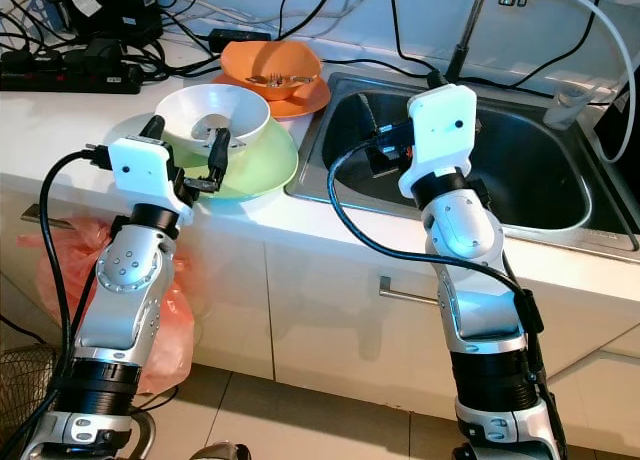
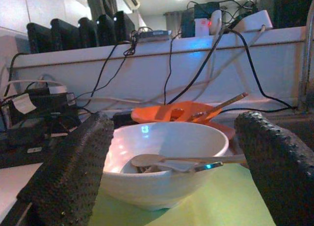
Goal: Kitchen organization
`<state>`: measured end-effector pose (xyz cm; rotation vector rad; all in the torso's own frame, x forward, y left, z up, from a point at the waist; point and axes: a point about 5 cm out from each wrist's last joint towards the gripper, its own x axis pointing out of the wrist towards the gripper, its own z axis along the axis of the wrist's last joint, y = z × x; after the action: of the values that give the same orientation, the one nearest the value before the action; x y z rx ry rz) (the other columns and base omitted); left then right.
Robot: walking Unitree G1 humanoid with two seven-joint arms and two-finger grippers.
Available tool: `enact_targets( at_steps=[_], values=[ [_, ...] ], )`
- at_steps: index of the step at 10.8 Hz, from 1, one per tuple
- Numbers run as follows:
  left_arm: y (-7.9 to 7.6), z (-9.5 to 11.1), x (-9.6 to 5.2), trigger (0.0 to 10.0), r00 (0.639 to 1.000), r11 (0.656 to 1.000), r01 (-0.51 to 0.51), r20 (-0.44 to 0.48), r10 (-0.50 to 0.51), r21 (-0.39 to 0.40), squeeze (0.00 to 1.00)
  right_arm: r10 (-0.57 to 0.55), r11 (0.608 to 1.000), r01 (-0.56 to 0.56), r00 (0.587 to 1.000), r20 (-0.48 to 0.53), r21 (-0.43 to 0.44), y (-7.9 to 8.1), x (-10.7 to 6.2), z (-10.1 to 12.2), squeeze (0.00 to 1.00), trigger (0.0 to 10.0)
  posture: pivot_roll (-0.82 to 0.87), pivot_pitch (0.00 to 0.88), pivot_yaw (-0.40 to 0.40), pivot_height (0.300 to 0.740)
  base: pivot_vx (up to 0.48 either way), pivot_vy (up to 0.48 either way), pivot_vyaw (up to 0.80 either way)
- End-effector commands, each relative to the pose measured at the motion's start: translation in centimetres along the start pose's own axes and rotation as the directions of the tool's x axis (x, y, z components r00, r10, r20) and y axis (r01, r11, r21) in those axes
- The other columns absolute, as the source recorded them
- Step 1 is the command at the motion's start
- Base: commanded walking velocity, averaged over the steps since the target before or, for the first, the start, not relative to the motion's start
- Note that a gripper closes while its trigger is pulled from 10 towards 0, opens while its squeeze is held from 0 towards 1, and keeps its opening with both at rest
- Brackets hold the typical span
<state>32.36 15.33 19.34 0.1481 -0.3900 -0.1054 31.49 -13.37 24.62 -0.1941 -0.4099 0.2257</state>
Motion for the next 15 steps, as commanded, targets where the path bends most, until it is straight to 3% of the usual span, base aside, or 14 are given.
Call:
enact_targets(
  at_steps=[1,10,11,12,15],
  values=[
    [-0.1,0.5,0.5,10.0,1.000,1.000,0.011,0.016,-0.011,0.004,0.00,-0.018,1.000,0.018,1.000,0.009,-0.004,-0.4,-0.1,0.2,0.00,10.0,0.03,0.017,-0.055,0.740,0.000,0.000,0.00],
    [0.0,-1.5,1.9,10.0,0.999,0.999,-0.032,-0.027,0.033,0.016,0.00,-0.024,1.000,0.024,1.000,-0.001,-0.014,-0.8,-0.6,0.3,0.00,10.0,0.00,0.039,-0.061,0.740,0.000,0.000,0.00],
    [0.1,-1.6,2.2,8.8,0.999,0.999,-0.034,-0.021,0.035,0.013,0.00,-0.022,1.000,0.022,1.000,-0.001,-0.013,-0.7,-0.5,0.4,0.00,10.0,0.00,0.041,-0.061,0.740,0.000,0.000,0.00],
    [0.2,-1.6,2.3,0.0,0.999,0.999,-0.036,-0.013,0.036,0.010,0.00,-0.022,1.000,0.022,1.000,-0.002,-0.013,-0.7,-0.6,0.4,0.00,10.0,-0.01,0.042,-0.058,0.740,0.000,0.000,0.00],
    [0.2,-1.2,2.6,0.0,0.999,0.999,-0.038,0.014,0.038,0.003,0.00,-0.022,1.000,0.022,1.000,-0.006,-0.016,-0.8,-0.6,0.3,0.00,10.0,-0.01,0.042,-0.059,0.740,0.000,0.000,0.00]
  ],
)
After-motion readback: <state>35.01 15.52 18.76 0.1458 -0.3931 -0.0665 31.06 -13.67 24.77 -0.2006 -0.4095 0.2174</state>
